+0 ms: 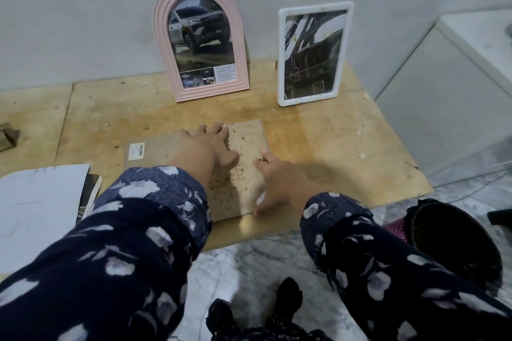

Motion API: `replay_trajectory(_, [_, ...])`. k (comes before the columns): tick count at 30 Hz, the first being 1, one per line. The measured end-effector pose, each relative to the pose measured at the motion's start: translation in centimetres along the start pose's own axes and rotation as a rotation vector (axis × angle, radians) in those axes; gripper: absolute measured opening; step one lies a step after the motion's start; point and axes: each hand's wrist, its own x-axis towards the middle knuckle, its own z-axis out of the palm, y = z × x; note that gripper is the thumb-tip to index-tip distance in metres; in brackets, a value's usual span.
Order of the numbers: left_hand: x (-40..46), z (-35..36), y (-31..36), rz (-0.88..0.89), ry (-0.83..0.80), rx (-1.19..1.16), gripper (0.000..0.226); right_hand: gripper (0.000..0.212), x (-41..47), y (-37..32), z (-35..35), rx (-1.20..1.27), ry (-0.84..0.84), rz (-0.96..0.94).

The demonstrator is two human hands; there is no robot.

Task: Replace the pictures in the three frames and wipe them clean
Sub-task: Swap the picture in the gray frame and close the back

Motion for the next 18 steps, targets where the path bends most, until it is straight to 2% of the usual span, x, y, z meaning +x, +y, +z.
replay_trajectory(4, [-0.1,-0.2,0.0,0.0,0.007,-0.012,0.083,0.118,-0.2,-0.3,-0.4,-0.032,-0.02,0.04])
replay_trajectory(8, [0.2,0.2,-0.1,0.002,-0.028,-0.082,0.083,0.111,0.1,-0.3,-0.9,0.045,-0.088,0.047])
replay_trajectory(11, [0.8,0.4,-0.1,0.009,-0.06,-0.119,0.086,0.083,2.1,0.7,-2.5,0.205,-0.169,0.084])
replay_trajectory(13, [1.1,0.5,-0.1,0.012,-0.08,-0.139,0.086,0.059,3.4,1.3,-2.9,0.266,-0.06,0.116])
replay_trajectory(14, [1.2,0.6,0.0,0.014,-0.082,-0.149,0.085,0.056,3.9,1.4,-2.8,0.268,0.018,0.133])
replay_trajectory(16, [1.2,0.7,0.0,0.016,-0.067,-0.162,0.084,0.062,4.8,1.4,-2.6,0.236,0.094,0.142])
replay_trajectory(18, [1.3,0.8,-0.1,0.02,-0.047,-0.172,0.084,0.075,5.6,0.9,-2.6,0.198,0.053,0.122])
